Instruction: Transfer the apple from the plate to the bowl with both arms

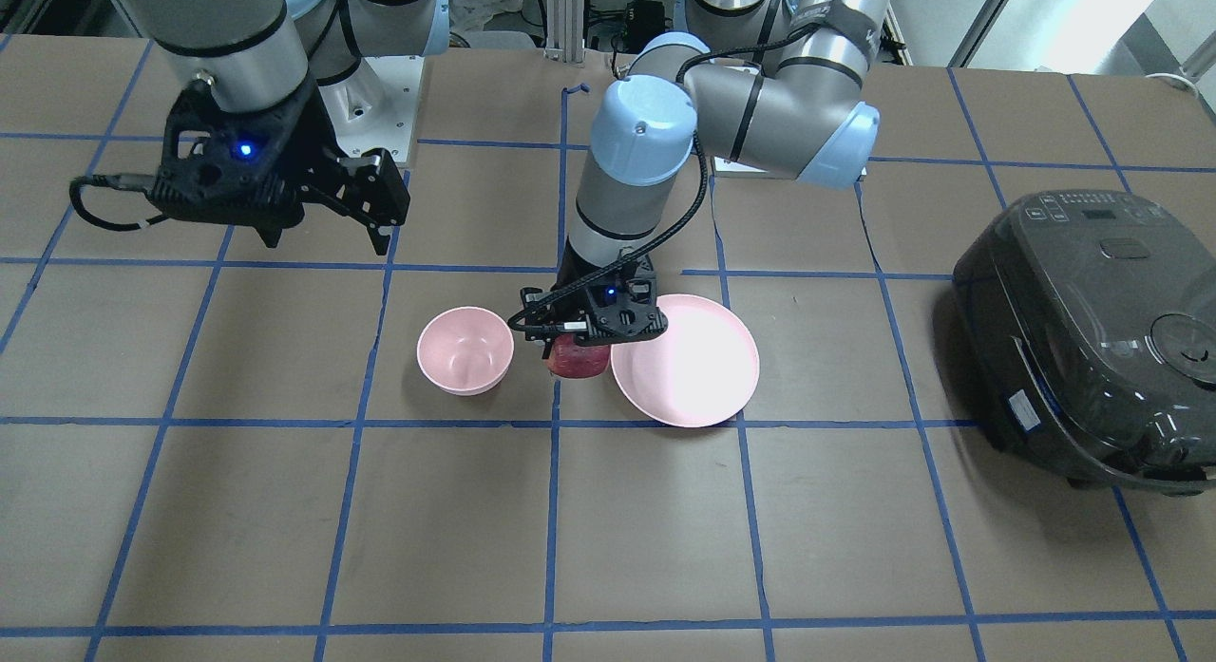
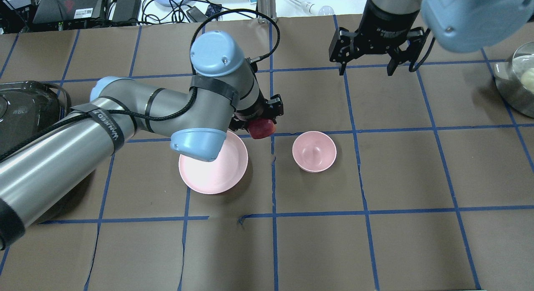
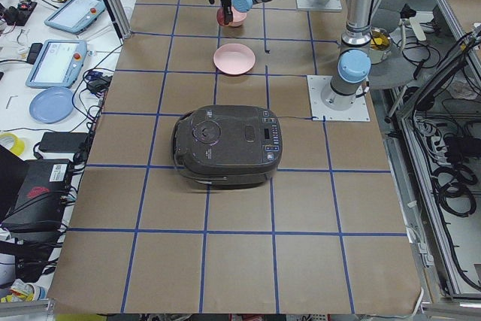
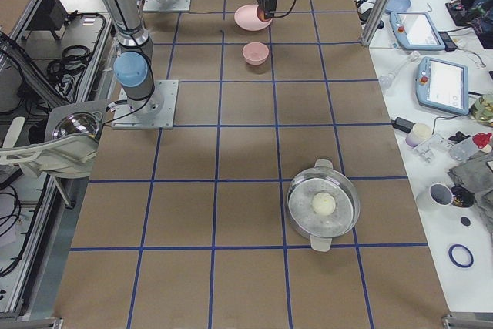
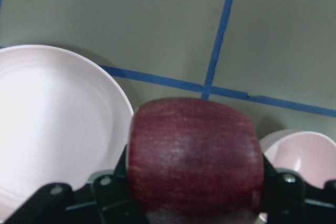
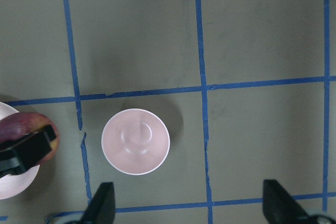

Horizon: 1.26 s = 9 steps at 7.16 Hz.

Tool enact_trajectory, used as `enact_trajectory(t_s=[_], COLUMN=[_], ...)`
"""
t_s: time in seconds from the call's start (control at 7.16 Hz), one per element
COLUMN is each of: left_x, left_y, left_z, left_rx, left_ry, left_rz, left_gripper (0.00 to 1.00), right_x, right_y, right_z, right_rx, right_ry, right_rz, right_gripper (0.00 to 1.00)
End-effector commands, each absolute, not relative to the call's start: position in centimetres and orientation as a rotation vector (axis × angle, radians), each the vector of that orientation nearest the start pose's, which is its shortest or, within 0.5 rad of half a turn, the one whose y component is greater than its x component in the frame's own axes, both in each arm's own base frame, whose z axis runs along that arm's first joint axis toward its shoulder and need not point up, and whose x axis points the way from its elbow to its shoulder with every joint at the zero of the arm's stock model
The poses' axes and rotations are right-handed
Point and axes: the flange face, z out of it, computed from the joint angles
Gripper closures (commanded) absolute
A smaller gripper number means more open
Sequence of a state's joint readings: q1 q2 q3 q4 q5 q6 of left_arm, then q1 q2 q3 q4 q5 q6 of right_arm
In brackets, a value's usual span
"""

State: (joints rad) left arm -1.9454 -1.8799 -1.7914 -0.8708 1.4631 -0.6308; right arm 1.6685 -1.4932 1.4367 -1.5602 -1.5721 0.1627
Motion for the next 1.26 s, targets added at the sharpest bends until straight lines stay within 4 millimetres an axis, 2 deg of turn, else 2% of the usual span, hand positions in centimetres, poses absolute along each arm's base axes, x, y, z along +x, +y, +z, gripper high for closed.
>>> enact_trajectory(t_s=[0.0, 0.14, 0.28, 0.56, 0.84, 0.98, 1.12], left_x=[-41.1, -43.9, -45.1, -46.3, -46.5, -46.3, -46.1], left_y=[-46.6, -45.4, -45.1, -44.6, -44.8, -45.0, -45.4], left_z=[26.1, 26.0, 25.0, 23.9, 21.0, 20.6, 20.9], left_rx=[-0.428, -0.432, -0.43, -0.43, -0.408, -0.402, -0.397], left_ry=[3.288, 3.272, 3.251, 3.246, 3.217, 3.194, 3.168], left_rz=[-0.125, -0.142, -0.154, -0.127, -0.077, -0.096, -0.145], left_gripper=[1.0, 1.0, 1.0, 1.0, 1.0, 0.65, 0.39], right_x=[18.5, 18.5, 18.5, 18.6, 18.7, 18.7, 18.7], right_y=[-51.2, -51.1, -51.2, -51.2, -51.2, -51.1, -51.2], right_z=[52.3, 52.3, 52.3, 52.3, 52.5, 52.5, 52.3], right_rx=[0.094, 0.092, 0.092, 0.093, 0.091, 0.093, 0.091], right_ry=[3.138, 3.139, 3.137, 3.124, 3.123, 3.123, 3.125], right_rz=[-0.082, -0.078, -0.087, -0.089, -0.093, -0.091, -0.089], right_gripper=[0.0, 0.0, 0.0, 0.0, 0.0, 0.0, 0.0])
